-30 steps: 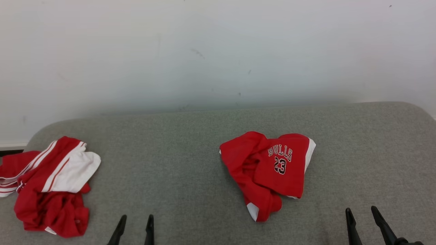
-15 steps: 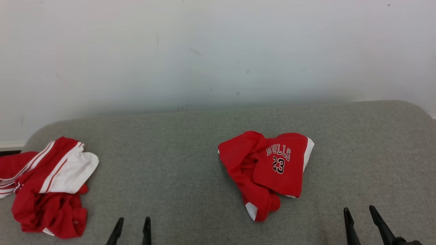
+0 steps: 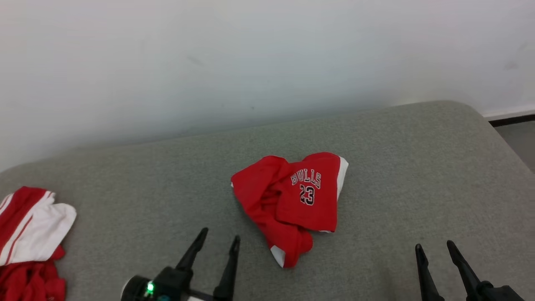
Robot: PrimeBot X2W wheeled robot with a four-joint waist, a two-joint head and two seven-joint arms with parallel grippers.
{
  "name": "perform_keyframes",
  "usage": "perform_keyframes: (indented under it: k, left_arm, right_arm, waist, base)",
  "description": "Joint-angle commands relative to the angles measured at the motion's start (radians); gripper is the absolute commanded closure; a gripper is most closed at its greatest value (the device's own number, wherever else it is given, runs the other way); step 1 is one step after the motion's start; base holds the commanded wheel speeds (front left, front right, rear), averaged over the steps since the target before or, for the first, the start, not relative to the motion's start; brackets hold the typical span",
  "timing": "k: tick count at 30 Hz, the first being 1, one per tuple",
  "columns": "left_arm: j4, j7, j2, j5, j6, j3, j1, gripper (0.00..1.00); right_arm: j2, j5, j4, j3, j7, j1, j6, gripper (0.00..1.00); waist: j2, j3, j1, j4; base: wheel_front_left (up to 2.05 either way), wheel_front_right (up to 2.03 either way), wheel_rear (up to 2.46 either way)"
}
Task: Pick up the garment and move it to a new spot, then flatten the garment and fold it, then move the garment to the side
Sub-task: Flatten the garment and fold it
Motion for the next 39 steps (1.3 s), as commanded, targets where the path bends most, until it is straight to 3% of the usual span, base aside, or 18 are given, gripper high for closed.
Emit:
perform_keyframes:
  k: [1, 7, 16, 26, 27, 29, 31, 32, 34, 36, 39]
  left_arm:
    - [0.014, -0.001, 0.003, 0.019, -0.007, -0.017, -0.028, 0.0]
    - [0.11, 0.007, 0.002, 0.059, -0.041, -0.136, -0.193, 0.0]
    - [0.257, 0.091, 0.002, 0.078, -0.054, -0.275, -0.391, 0.0]
    - [0.433, 0.277, 0.037, 0.095, 0.014, -0.248, -0.495, 0.0]
    - [0.447, 0.29, 0.043, 0.091, 0.017, -0.244, -0.498, 0.04]
    - [0.468, 0.309, 0.054, 0.089, 0.02, -0.24, -0.506, 0.22]
    - [0.485, 0.322, 0.06, 0.081, 0.021, -0.235, -0.51, 0.5]
    - [0.485, 0.322, 0.06, 0.081, 0.021, -0.235, -0.51, 0.5]
    - [0.501, 0.326, 0.069, 0.079, 0.021, -0.236, -0.51, 0.72]
    - [0.512, 0.323, 0.071, 0.071, 0.018, -0.235, -0.512, 1.0]
    - [0.517, 0.308, 0.063, 0.056, 0.006, -0.234, -0.516, 1.0]
  right_arm:
    - [-0.002, 0.013, -0.006, -0.002, 0.001, -0.014, -0.003, 0.0]
    - [-0.002, 0.024, -0.015, 0.011, 0.001, -0.034, -0.003, 0.0]
    - [-0.002, 0.076, -0.032, 0.026, 0.001, -0.075, -0.003, 0.0]
    - [-0.002, 0.121, -0.047, 0.017, 0.001, -0.082, -0.003, 0.0]
    - [-0.002, 0.123, -0.049, 0.015, 0.001, -0.082, -0.003, 0.0]
    - [-0.002, 0.128, -0.05, 0.014, 0.001, -0.083, -0.003, 0.0]
    - [-0.002, 0.131, -0.049, 0.012, 0.001, -0.087, -0.003, 0.0]
    - [-0.002, 0.131, -0.049, 0.012, 0.001, -0.087, -0.003, 0.0]
    - [-0.002, 0.13, -0.048, 0.013, 0.001, -0.092, -0.003, 0.0]
    - [-0.002, 0.128, -0.047, 0.015, 0.001, -0.097, -0.003, 0.0]
    - [-0.002, 0.125, -0.046, 0.017, 0.001, -0.098, -0.003, 0.0]
  waist:
    - [-0.0001, 0.025, -0.0001, -0.045]
    - [-0.0001, 0.072, -0.0001, -0.15]
    - [-0.0001, 0.157, -0.0001, -0.289]
    - [-0.0001, 0.217, -0.0001, -0.351]
    - [-0.0001, 0.22, -0.0001, -0.351]
    - [-0.0001, 0.225, -0.0001, -0.349]
    - [-0.0001, 0.229, -0.0001, -0.345]
    - [-0.0001, 0.229, -0.0001, -0.345]
    - [-0.0001, 0.23, -0.0001, -0.34]
    - [-0.0001, 0.231, -0.0001, -0.336]
    - [-0.0001, 0.229, -0.0001, -0.329]
  base:
    - [0.0, 0.0, 0.0]
    - [0.0, 0.0, 0.0]
    - [0.0, 0.0, 0.0]
    - [0.0, 0.0, 0.0]
    - [0.0, 0.0, 0.0]
    - [0.0, 0.0, 0.0]
    - [0.0, 0.0, 0.0]
    - [0.0, 0.0, 0.0]
    - [0.0, 0.0, 0.0]
    - [0.0, 0.0, 0.0]
    - [0.0, 0.0, 0.0]
